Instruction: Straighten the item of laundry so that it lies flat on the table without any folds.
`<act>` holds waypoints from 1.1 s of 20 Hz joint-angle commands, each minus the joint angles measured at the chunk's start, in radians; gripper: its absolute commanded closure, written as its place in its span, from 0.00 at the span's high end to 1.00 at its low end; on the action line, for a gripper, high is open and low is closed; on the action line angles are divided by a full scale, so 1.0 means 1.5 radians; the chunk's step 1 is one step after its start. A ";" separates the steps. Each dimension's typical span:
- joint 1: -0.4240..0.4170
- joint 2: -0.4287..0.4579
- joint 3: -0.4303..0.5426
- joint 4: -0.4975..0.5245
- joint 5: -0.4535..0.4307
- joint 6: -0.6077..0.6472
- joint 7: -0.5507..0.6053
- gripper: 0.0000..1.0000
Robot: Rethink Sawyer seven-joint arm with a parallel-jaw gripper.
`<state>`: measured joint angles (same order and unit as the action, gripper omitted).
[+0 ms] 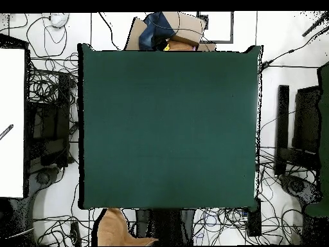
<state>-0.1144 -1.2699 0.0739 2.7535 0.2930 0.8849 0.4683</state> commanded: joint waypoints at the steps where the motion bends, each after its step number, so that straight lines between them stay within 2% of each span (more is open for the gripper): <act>1: 0.016 -0.029 -0.177 0.198 0.012 -0.052 -0.017 0.00; 3: 0.014 -0.043 -0.179 0.198 0.001 -0.037 -0.005 0.00; 6: 0.004 -0.094 -0.168 0.197 -0.006 0.017 0.019 0.00; 10: 0.015 -0.114 -0.123 0.184 0.083 0.005 0.003 0.00; 14: 0.035 -0.106 -0.104 0.146 0.174 -0.084 -0.078 0.00; 15: 0.024 -0.093 -0.092 0.133 0.168 -0.104 -0.098 0.00; 17: 0.021 -0.069 -0.076 0.120 0.207 -0.169 -0.164 0.00; 19: 0.043 -0.054 -0.064 0.120 0.299 -0.239 -0.246 0.00; 22: 0.071 -0.046 -0.050 0.117 0.397 -0.299 -0.306 0.00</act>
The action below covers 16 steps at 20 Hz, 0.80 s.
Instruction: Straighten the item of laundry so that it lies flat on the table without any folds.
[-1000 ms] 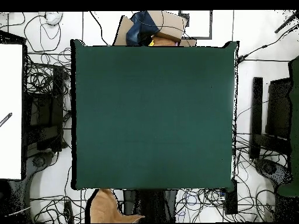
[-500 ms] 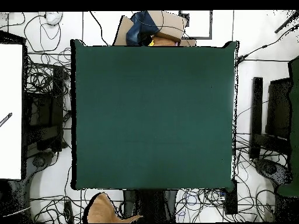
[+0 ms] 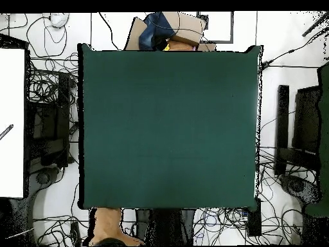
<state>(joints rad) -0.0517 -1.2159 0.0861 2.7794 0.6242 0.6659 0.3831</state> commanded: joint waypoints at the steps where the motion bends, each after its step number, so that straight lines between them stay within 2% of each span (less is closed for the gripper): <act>1: 0.046 -0.094 -0.059 0.100 0.210 -0.169 -0.263 0.00; 4: 0.066 -0.116 -0.054 0.092 0.257 -0.215 -0.289 0.00; 7: 0.051 -0.135 -0.034 0.077 0.228 -0.275 -0.275 0.00; 8: 0.057 -0.151 -0.038 0.075 0.247 -0.279 -0.296 0.00; 9: 0.047 -0.157 -0.034 0.074 0.229 -0.290 -0.295 0.00; 16: 0.001 -0.189 -0.027 0.056 0.174 -0.297 -0.313 0.00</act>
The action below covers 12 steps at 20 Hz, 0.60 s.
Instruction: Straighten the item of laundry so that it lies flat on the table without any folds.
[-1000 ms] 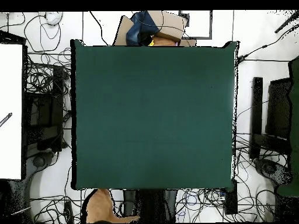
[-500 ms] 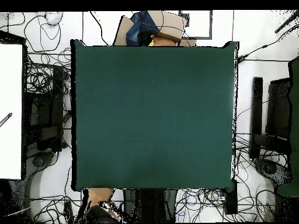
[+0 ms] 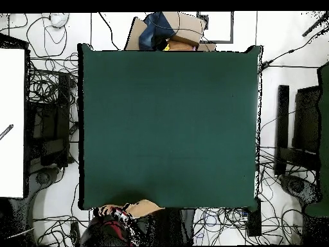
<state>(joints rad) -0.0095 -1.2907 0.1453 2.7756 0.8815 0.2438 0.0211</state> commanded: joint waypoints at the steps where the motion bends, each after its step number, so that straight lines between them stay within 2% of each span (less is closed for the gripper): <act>1: -0.026 -0.149 -0.067 0.052 0.011 -0.013 -0.082 0.00; 7: -0.038 -0.181 -0.051 0.028 0.020 -0.045 -0.116 0.00; 10: -0.059 -0.182 -0.028 0.017 -0.013 -0.070 -0.079 0.00; 12: -0.089 -0.169 0.015 0.002 -0.067 -0.094 -0.015 0.00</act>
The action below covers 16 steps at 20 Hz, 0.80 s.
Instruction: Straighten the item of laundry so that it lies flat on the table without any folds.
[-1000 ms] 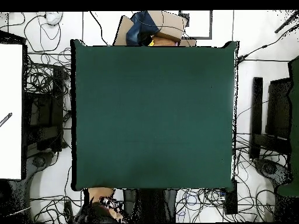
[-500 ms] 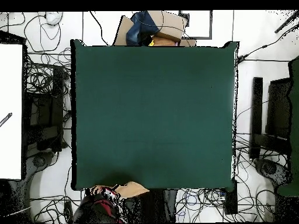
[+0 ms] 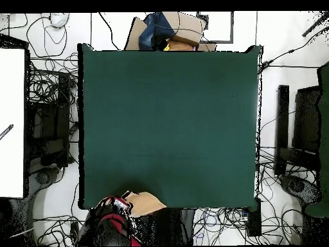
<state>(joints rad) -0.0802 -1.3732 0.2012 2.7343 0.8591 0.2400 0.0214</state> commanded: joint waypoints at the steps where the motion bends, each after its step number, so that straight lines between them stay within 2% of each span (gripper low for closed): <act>1: -0.062 -0.103 0.002 0.021 -0.075 -0.101 0.009 0.00; 2: -0.139 -0.038 0.103 0.006 -0.194 -0.167 0.138 0.00; 3: -0.262 0.069 0.203 0.028 -0.361 -0.297 0.256 0.00; 4: -0.292 0.094 0.200 0.032 -0.413 -0.326 0.268 0.00; 8: -0.298 0.108 0.157 0.014 -0.490 -0.332 0.265 0.00; 13: -0.304 0.289 0.032 -0.034 -0.644 -0.524 0.214 0.00; 14: -0.298 0.317 0.008 -0.046 -0.661 -0.547 0.207 0.00; 16: -0.297 0.337 -0.016 -0.063 -0.683 -0.566 0.206 0.00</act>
<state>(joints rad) -0.5234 -1.0456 0.2833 2.7251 -0.0509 -0.5308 0.0819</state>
